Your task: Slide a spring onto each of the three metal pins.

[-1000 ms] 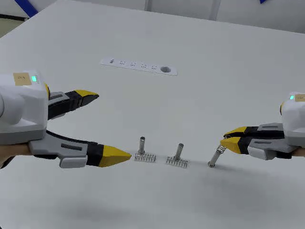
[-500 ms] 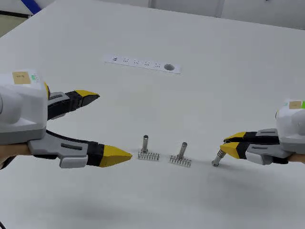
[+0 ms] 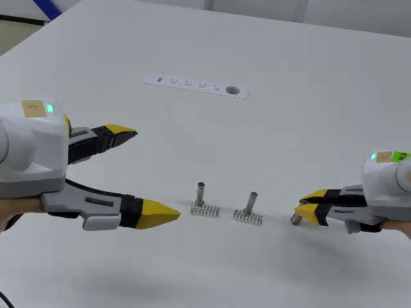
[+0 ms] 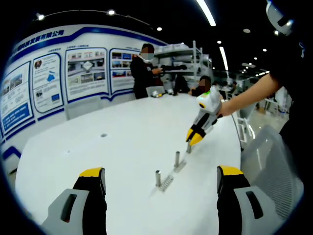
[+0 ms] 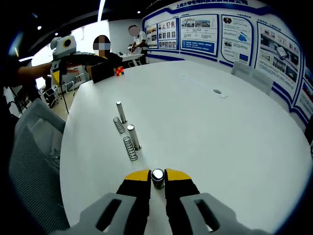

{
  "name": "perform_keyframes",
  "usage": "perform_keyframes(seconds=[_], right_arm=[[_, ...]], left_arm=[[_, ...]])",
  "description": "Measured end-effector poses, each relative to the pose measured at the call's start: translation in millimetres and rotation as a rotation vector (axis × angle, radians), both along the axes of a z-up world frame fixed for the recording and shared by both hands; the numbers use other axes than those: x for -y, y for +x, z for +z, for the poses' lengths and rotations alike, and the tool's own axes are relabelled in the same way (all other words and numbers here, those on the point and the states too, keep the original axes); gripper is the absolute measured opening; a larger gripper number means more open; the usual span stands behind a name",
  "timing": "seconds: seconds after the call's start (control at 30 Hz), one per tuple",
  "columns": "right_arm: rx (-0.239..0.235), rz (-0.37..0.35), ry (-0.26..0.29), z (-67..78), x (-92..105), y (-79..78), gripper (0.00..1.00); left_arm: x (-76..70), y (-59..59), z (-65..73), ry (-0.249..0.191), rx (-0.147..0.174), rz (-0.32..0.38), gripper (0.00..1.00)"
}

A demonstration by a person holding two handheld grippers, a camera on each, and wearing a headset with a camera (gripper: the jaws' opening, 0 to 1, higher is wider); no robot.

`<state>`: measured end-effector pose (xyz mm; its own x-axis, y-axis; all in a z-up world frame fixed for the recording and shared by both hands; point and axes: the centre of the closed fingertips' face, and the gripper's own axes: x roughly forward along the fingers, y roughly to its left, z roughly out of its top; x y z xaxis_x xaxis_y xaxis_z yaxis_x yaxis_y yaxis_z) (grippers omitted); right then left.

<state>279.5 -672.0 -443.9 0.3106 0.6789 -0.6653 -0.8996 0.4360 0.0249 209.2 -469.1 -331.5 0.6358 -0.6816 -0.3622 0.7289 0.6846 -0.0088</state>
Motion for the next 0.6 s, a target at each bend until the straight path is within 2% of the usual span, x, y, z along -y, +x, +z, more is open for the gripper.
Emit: perform_keyframes(seconds=[0.2,0.37,0.6], right_arm=[[-0.004,-0.013,-0.002,-3.2,2.5,1.5,0.12],[-0.001,-0.019,-0.020,-6.4,5.3,3.8,0.17],[0.009,-0.027,-0.004,5.5,6.3,4.9,0.20]], left_arm=[[-1.2,0.1,-0.5,0.005,-0.003,0.001,0.96],[1.0,-0.3,0.3,0.006,-0.002,-0.003,0.96],[-0.7,-0.4,1.8,0.004,0.001,0.000,0.96]])
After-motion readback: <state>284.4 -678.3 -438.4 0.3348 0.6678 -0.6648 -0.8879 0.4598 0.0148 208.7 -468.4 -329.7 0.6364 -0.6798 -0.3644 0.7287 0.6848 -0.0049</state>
